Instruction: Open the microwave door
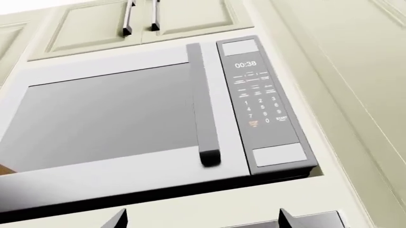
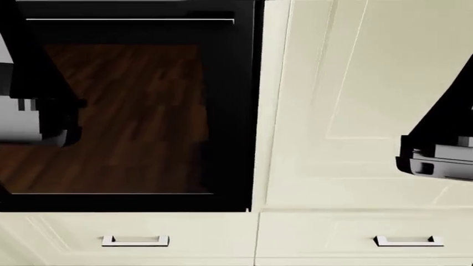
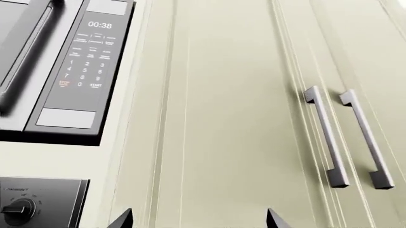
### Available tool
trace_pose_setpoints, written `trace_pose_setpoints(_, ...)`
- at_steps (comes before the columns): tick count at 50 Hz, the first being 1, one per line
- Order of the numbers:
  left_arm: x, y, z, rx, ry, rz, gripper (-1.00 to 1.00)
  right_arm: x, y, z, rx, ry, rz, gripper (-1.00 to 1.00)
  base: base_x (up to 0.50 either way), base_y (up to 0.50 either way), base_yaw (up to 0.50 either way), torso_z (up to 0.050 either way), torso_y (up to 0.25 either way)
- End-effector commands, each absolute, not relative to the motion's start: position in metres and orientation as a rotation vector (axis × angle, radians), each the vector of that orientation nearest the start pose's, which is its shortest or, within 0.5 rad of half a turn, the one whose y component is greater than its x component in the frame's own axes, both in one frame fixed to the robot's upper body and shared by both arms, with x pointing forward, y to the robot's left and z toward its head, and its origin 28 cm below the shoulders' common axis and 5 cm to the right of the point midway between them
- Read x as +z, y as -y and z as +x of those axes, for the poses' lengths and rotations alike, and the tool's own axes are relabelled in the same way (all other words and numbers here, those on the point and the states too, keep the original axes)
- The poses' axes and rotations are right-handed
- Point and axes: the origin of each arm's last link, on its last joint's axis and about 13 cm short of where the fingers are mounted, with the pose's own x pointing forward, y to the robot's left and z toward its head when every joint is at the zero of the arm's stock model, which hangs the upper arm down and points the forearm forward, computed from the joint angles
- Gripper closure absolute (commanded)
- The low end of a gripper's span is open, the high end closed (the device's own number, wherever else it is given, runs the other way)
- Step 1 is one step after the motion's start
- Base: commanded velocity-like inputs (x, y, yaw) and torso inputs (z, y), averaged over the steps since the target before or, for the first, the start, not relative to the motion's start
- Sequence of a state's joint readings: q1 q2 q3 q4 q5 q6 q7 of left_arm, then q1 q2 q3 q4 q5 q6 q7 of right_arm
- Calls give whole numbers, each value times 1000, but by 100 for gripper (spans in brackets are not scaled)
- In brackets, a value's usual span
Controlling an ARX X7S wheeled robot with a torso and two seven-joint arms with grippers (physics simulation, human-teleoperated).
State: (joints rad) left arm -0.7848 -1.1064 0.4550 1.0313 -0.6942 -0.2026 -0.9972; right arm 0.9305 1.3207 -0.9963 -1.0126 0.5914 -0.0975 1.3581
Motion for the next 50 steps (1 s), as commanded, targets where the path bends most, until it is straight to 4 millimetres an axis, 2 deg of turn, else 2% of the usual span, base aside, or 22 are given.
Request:
trace_pose_setpoints(1,287,-236,158,23,995,155,-100,254,130,144,-137,876,-62,-100,-35,-500,0,0,0)
trace_pose_setpoints(4,287,-236,158,24,994,155,-100,254,130,144,-136,876,-62,-100,-33,-500,0,0,0)
trace_pose_setpoints(20,289,-237,160,23,993,146,-100,256,129,144,-122,883,-66,-100,108,0,0,0,0)
trace_pose_setpoints(26,299,-244,169,18,953,109,-100,255,129,143,-125,884,-61,-100,0,0,0,0,0)
trace_pose_setpoints(32,327,-250,175,10,926,132,-100,256,129,140,-127,884,-52,-100,0,0,0,0,0)
trace_pose_setpoints(37,360,-251,181,22,926,146,-100,255,129,138,-127,883,-44,-100,0,0,0,0,0)
trace_pose_setpoints(45,413,-245,184,27,931,178,-100,254,130,136,-130,888,-31,-100,0,0,0,0,0)
trace_pose_setpoints(50,438,-241,188,15,887,177,-100,255,131,134,-130,892,-23,-100,0,0,0,0,0)
